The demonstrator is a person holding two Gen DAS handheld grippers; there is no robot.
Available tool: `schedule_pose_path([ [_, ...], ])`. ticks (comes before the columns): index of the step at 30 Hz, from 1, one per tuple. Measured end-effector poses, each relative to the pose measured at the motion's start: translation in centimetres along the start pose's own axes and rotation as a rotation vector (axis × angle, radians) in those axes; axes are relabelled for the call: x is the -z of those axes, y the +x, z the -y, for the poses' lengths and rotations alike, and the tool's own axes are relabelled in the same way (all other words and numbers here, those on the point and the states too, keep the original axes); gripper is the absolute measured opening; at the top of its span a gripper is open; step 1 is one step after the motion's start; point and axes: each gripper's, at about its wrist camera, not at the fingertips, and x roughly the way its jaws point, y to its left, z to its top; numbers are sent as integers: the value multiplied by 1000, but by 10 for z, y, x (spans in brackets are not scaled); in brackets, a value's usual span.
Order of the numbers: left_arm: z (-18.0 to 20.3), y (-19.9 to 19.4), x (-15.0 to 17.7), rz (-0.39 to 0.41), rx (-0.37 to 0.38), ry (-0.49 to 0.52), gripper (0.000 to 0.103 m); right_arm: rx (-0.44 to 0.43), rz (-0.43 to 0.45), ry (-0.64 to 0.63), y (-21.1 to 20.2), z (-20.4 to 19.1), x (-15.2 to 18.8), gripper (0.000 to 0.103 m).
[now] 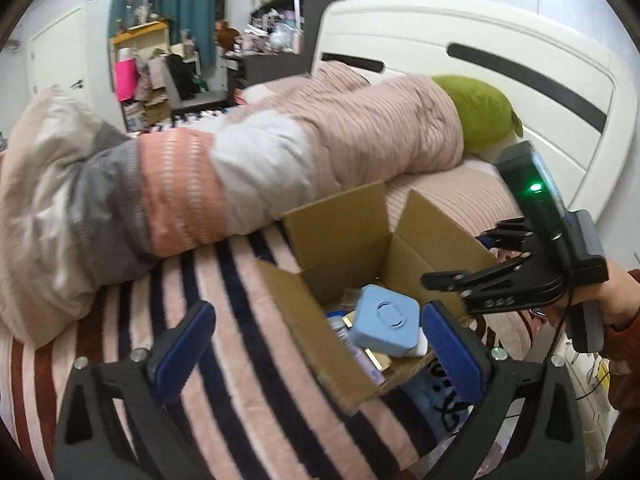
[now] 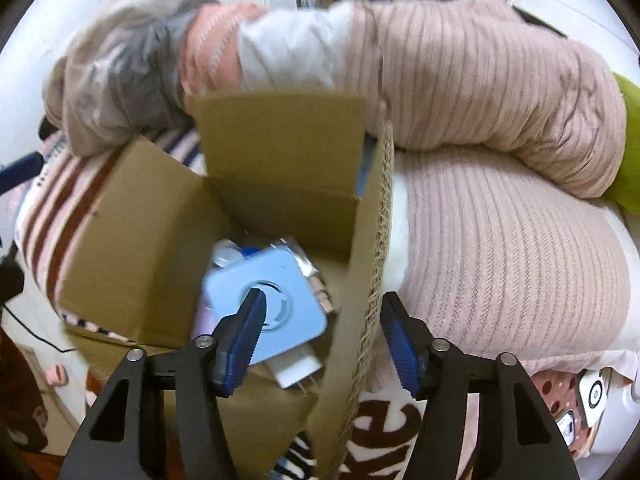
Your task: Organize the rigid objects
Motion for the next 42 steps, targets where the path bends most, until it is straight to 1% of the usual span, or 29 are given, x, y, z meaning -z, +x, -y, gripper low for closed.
schedule_pose_path([
  [2, -8, -17, 7, 23, -21, -11, 102, 5, 48, -13, -15, -9, 1, 70],
  [3, -13, -27, 11, 39, -37, -18, 102, 8, 76, -21, -25, -15, 3, 72],
  [5, -19, -42, 18, 64, -71, -32, 102, 11, 123, -31, -39, -24, 6, 89],
  [7, -28, -58, 26, 93, -111, -56, 102, 11, 188, -40, -55, -38, 12, 95],
  [9, -36, -73, 35, 120, -132, -83, 102, 15, 251, -62, -68, -55, 20, 95],
  [11, -43, -86, 45, 147, -142, -105, 102, -1, 297, -91, -78, -69, 29, 103],
  [15, -56, -104, 66, 177, -170, -151, 102, -67, 408, -100, -92, -95, 52, 103],
  [18, -65, -112, 81, 180, -175, -192, 102, -67, 452, -97, -95, -110, 64, 103],
  [24, -72, -116, 96, 169, -215, -211, 102, -89, 451, -83, -87, -123, 75, 103],
  [28, -75, -118, 101, 166, -219, -222, 102, -61, 466, -92, -89, -127, 79, 103],
  [31, -74, -119, 102, 166, -229, -221, 102, -62, 470, -85, -91, -126, 81, 103],
  [34, -74, -119, 103, 166, -221, -219, 102, -57, 470, -87, -92, -126, 82, 103],
  [42, -73, -120, 106, 159, -234, -219, 102, -77, 473, -72, -93, -126, 85, 103],
])
